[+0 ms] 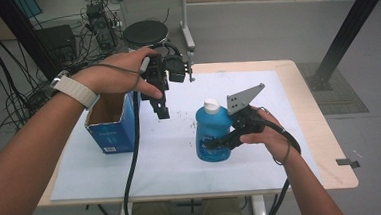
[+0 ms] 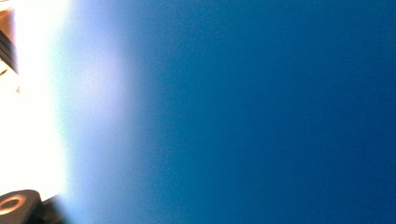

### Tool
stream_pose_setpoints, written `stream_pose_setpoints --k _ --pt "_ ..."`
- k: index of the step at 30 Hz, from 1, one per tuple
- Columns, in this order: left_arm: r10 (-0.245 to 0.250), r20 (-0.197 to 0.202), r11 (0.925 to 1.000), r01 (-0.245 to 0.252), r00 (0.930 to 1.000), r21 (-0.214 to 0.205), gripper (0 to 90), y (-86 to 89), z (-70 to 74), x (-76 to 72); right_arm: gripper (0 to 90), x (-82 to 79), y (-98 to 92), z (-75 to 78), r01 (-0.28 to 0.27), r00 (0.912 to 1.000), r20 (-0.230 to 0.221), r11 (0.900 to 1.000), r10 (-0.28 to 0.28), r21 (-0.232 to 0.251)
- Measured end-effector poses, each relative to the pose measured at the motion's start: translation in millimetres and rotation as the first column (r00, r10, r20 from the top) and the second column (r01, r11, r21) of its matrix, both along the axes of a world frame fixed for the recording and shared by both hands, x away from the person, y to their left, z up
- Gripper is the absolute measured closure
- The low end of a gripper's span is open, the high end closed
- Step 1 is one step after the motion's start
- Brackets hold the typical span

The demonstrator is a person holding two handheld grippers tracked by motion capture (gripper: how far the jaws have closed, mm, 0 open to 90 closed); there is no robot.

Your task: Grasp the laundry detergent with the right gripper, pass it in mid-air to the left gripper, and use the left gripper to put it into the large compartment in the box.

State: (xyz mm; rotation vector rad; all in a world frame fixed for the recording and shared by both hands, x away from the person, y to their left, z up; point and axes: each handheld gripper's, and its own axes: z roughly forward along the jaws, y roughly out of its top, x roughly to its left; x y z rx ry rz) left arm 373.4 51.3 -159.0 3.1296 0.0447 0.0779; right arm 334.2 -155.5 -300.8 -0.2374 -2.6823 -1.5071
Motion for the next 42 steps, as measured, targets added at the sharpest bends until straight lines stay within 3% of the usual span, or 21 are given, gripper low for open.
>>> stream_pose_setpoints --k 8,22,42 --pt "-0.024 -0.025 0.9997 0.024 0.9994 0.003 10.8 2.7 6.8 -9.7 42.9 -1.6 12.0 9.6 -0.008 0.9994 0.034 0.9994 0.01 -0.033" --pt "-0.036 -0.044 0.9993 0.036 0.9984 -0.001 9.2 2.1 13.6 -24.4 43.0 5.9 38.6 13.3 -0.05 0.9978 0.039 0.9965 0.053 -0.067" --pt "-0.031 -0.053 0.9994 0.03 0.9981 -0.017 8.1 -0.8 13.1 -20.2 43.0 19.2 69.5 13.9 -0.123 0.9913 0.039 0.99 0.126 -0.07"
